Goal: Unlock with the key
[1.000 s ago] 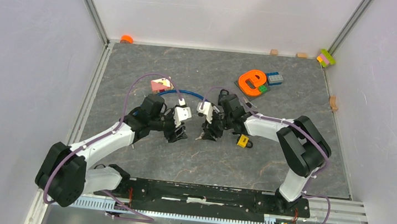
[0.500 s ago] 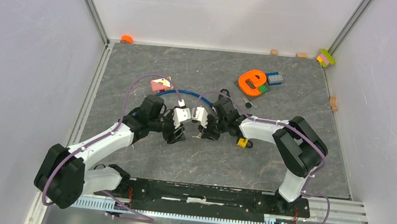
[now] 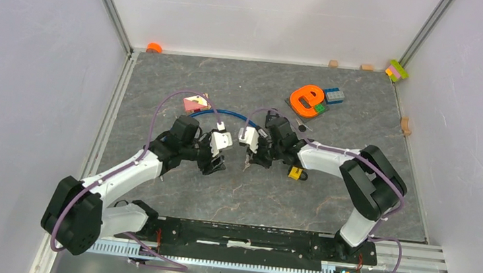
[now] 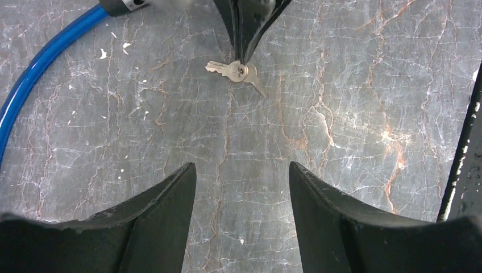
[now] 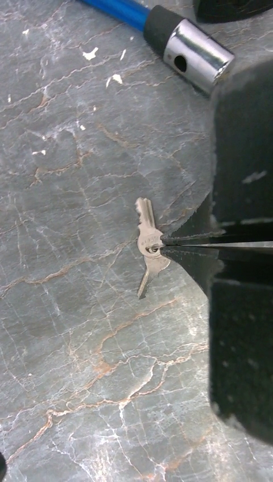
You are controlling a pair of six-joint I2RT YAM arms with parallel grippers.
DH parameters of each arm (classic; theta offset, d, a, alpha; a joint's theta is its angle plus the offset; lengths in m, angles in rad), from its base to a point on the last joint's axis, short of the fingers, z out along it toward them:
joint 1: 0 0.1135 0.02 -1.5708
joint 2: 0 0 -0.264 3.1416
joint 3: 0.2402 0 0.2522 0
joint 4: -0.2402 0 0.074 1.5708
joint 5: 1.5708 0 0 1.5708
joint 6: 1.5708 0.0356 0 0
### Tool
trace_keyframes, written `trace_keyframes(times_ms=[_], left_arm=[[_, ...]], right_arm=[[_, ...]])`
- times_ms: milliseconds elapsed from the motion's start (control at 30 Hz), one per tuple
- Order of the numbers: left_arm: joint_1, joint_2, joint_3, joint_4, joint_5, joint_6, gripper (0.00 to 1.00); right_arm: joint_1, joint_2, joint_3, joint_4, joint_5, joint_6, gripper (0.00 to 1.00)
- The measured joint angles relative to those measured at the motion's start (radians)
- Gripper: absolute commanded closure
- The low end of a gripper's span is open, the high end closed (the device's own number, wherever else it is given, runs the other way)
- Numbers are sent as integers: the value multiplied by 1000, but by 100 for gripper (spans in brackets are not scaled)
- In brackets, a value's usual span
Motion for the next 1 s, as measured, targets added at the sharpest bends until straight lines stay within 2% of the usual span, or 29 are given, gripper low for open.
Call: trace_keyframes(times_ms=[200, 367, 600, 767, 1000], left_arm=[[0, 22, 0, 9, -4, 3, 32], [0, 102, 27, 18, 35, 2, 32], [0, 223, 107, 94, 184, 3, 32], [0, 264, 142, 191, 301, 2, 36], [-8, 293, 142, 266, 451, 26, 38]], right_arm=[[-51, -66, -43, 13, -76, 19, 100], [-90, -150, -66, 29, -180, 23, 100], [-109, -270, -66, -8, -348, -58, 100], [-118, -322, -66, -35, -416, -82, 100], [-140, -351, -66, -43, -477, -84, 100]])
